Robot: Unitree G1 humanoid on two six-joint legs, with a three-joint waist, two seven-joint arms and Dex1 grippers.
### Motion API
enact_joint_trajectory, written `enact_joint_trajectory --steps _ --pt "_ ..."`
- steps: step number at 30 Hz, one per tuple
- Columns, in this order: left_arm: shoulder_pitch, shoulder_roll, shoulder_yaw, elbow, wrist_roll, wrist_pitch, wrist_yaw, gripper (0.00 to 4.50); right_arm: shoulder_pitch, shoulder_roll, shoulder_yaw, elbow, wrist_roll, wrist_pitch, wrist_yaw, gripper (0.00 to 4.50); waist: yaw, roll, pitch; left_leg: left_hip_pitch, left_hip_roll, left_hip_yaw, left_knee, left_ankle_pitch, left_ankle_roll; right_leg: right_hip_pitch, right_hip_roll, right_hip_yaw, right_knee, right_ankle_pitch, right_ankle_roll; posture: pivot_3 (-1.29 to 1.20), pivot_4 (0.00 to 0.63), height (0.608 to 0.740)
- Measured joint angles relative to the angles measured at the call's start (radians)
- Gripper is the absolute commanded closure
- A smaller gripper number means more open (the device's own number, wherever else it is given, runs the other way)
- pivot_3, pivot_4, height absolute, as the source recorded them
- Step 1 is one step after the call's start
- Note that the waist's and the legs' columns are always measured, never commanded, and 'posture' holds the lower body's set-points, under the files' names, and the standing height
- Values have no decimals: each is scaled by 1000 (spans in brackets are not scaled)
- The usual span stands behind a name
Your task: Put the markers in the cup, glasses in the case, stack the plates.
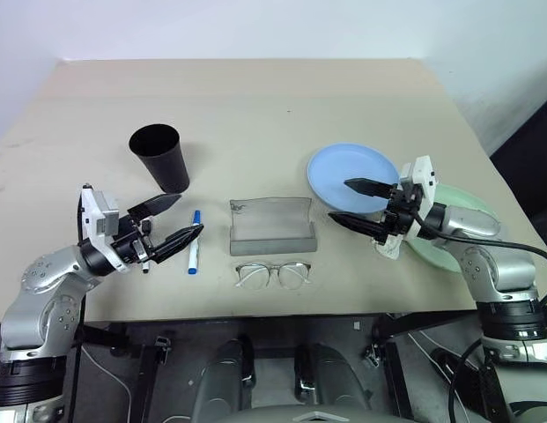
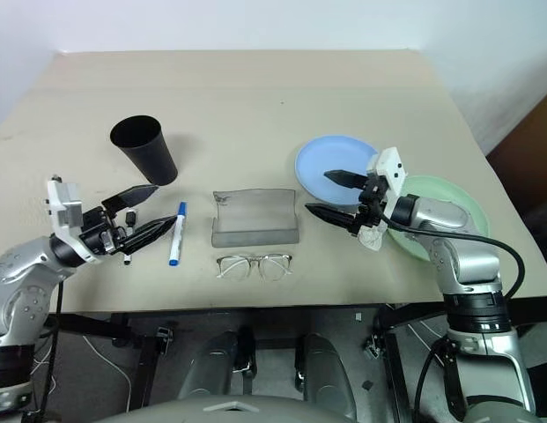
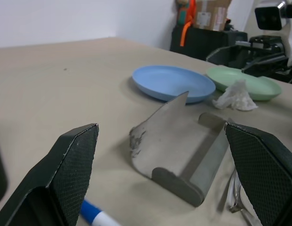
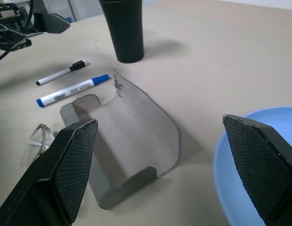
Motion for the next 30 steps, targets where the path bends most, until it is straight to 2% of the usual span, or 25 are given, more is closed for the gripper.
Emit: enact_joint_trajectory --steps 30 --pt "-160 -70 -111 104 88 -7 -42 0 113 -101 -84 -24 10 64 -47 20 3 0 0 0 0 0 4 0 0 4 0 0 2 0 0 0 150 715"
